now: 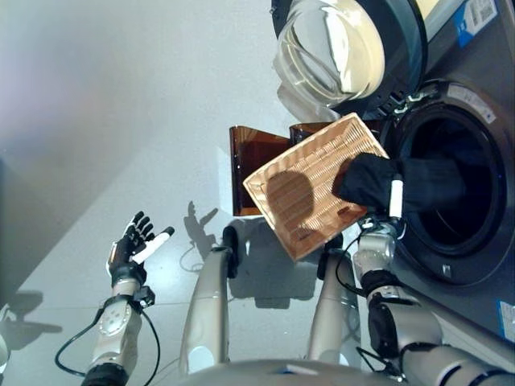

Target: Pick up the clothes and place them into the washing machine

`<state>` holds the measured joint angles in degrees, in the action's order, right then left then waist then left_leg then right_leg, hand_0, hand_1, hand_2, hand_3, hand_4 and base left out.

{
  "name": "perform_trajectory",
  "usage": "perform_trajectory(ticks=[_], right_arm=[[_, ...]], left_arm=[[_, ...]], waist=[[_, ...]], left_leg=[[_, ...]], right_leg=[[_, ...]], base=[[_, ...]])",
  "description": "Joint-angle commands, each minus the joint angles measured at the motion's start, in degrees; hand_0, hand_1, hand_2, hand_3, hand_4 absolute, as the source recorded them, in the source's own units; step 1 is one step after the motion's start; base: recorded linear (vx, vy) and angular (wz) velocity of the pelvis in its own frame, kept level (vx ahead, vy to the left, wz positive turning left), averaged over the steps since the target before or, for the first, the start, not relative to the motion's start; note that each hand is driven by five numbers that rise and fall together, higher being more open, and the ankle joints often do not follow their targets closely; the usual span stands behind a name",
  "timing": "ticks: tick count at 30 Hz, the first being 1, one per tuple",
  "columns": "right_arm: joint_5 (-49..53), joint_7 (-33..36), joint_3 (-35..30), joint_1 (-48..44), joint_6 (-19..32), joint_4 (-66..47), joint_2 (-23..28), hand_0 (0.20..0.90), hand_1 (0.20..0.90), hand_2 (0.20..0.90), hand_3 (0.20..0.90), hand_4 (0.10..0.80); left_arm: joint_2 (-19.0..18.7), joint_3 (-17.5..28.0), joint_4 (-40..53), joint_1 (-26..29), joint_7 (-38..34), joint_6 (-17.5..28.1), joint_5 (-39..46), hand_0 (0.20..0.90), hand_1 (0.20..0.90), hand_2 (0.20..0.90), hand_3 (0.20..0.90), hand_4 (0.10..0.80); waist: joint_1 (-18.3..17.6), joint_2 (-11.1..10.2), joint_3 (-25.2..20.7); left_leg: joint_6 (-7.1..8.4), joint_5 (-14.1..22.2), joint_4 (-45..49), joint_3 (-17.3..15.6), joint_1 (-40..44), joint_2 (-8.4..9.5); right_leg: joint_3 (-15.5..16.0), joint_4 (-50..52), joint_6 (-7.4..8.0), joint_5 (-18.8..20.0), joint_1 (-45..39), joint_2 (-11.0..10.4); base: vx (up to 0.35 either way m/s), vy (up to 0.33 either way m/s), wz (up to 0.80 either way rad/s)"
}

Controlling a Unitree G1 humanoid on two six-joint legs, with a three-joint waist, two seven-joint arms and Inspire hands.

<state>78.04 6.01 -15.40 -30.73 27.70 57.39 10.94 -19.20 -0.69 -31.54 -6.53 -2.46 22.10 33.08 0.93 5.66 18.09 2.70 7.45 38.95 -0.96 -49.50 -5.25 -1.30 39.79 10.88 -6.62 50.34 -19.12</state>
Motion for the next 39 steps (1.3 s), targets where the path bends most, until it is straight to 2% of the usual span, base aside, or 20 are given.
perform_trajectory(ticks=[1, 8, 18, 29, 32, 39], right_arm=[[3.45, -2.45, -3.64, -2.93, 9.03, -3.65, 3.82, 0.2, 0.2, 0.2, 0.2, 0.3], [5.35, 0.38, -8.13, -5.46, 11.93, -1.17, 8.26, 0.2, 0.2, 0.2, 0.2, 0.3], [5.52, 6.07, -12.53, -9.71, 15.77, 0.55, 18.12, 0.2, 0.2, 0.2, 0.2, 0.3], [4.24, 11.71, -13.79, -11.62, 17.01, 4.93, 24.98, 0.2, 0.2, 0.2, 0.2, 0.3], [3.91, 13.35, -14.79, -12.58, 17.58, 6.42, 28.42, 0.2, 0.2, 0.2, 0.2, 0.3], [3.89, 14.47, -14.35, -13.41, 19.48, 5.86, 32.43, 0.2, 0.2, 0.2, 0.2, 0.3]], left_arm=[[-2.4, 3.01, 2.27, -1.82, -1.05, 3.29, 1.9, 0.9, 0.9, 0.9, 0.9, 0.8], [-2.98, 2.72, 2.02, -2.09, -1.23, 3.52, 2.15, 0.9, 0.9, 0.9, 0.9, 0.8], [-4.56, 2.99, 1.91, -2.97, -0.98, 3.61, 2.59, 0.9, 0.9, 0.9, 0.9, 0.8], [-5.38, 2.21, 2.14, -3.26, -0.7, 3.53, 3.2, 0.9, 0.9, 0.9, 0.9, 0.8], [-5.61, 2.27, 2.18, -3.43, -0.64, 3.54, 3.22, 0.9, 0.9, 0.9, 0.9, 0.8], [-5.93, 2.18, 1.94, -3.54, -1.02, 3.44, 3.45, 0.9, 0.9, 0.9, 0.9, 0.8]], waist=[[0.55, 0.75, -2.84], [0.52, 0.84, -3.37], [0.86, 1.61, -3.54], [0.91, 2.84, -4.16], [0.81, 3.06, -4.29], [0.37, 2.72, -4.47]], left_leg=[[3.73, -0.08, -2.57, 2.59, 2.75, -1.49], [3.97, -0.05, -2.85, 2.81, 2.64, -1.59], [4.1, 0.04, -3.24, 2.97, 3.06, -1.65], [4.2, 0.47, -3.41, 2.62, 3.79, -1.74], [4.27, 0.51, -3.24, 2.73, 3.58, -1.78], [4.22, 0.81, -2.86, 2.49, 3.4, -2.0]], right_leg=[[-1.81, -3.73, -0.52, 7.15, -0.52, -0.53], [-1.57, -3.68, -0.45, 6.73, -0.57, -0.54], [-1.63, -3.35, -0.25, 6.06, -0.71, -0.49], [-2.17, -2.66, -0.22, 5.36, -0.62, -0.7], [-2.16, -2.63, -0.15, 5.23, -0.7, -0.76], [-2.11, -2.15, -0.1, 5.2, -0.41, -0.68]], base=[[0.0, 0.0, 0.0], [0.002, -0.004, 0.0], [0.0, 0.0, 0.0], [0.003, 0.0, 0.0], [0.0, 0.0, 0.0], [0.0, 0.0, 0.0]])
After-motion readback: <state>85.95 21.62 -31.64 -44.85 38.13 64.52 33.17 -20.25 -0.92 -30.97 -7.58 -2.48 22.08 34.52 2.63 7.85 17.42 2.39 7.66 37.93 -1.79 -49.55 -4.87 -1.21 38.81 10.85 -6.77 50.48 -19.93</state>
